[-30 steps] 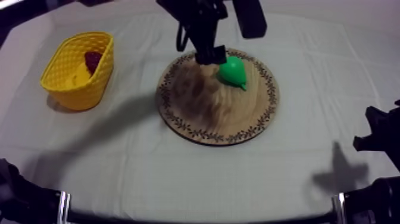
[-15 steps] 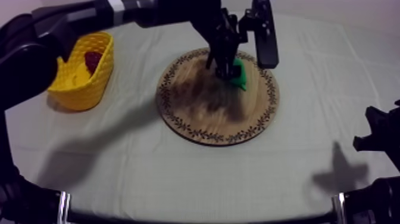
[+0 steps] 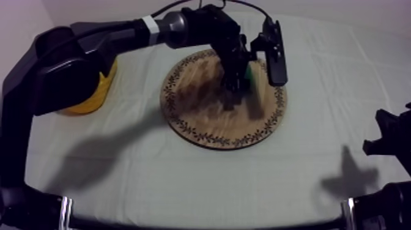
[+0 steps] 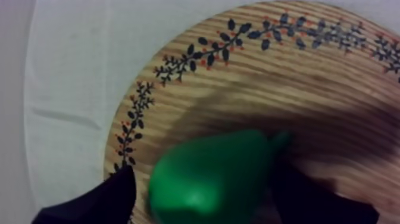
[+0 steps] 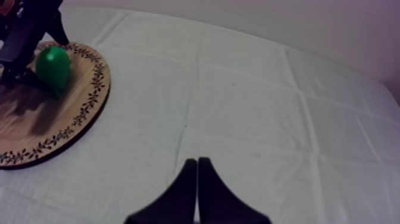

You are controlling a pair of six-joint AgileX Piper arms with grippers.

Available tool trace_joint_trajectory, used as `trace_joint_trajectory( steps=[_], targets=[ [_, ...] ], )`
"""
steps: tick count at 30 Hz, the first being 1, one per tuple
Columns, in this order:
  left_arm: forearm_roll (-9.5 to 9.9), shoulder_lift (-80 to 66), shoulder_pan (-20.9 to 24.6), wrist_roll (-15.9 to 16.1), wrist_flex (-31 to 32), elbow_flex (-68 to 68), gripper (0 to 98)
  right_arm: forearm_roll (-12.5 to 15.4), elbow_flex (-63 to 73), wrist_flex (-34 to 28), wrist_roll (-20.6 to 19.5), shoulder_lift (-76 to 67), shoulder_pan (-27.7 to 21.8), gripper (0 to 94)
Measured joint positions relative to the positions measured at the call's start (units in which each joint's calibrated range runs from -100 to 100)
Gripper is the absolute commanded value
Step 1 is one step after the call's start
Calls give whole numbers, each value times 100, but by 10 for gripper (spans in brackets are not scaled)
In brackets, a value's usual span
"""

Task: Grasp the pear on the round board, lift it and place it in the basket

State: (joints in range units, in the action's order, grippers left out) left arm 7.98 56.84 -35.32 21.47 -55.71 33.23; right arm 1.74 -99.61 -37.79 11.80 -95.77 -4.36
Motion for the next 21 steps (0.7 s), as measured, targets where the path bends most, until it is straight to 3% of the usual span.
trace_joint_trajectory(
  steps=[11, 21],
  targets=[
    [-33, 129, 10, -19, 131, 130, 520, 0, 0, 0, 0, 0, 0, 5],
    [-125, -245, 148, 16, 81, -172, 539, 0, 0, 0, 0, 0, 0, 5]
  ],
)
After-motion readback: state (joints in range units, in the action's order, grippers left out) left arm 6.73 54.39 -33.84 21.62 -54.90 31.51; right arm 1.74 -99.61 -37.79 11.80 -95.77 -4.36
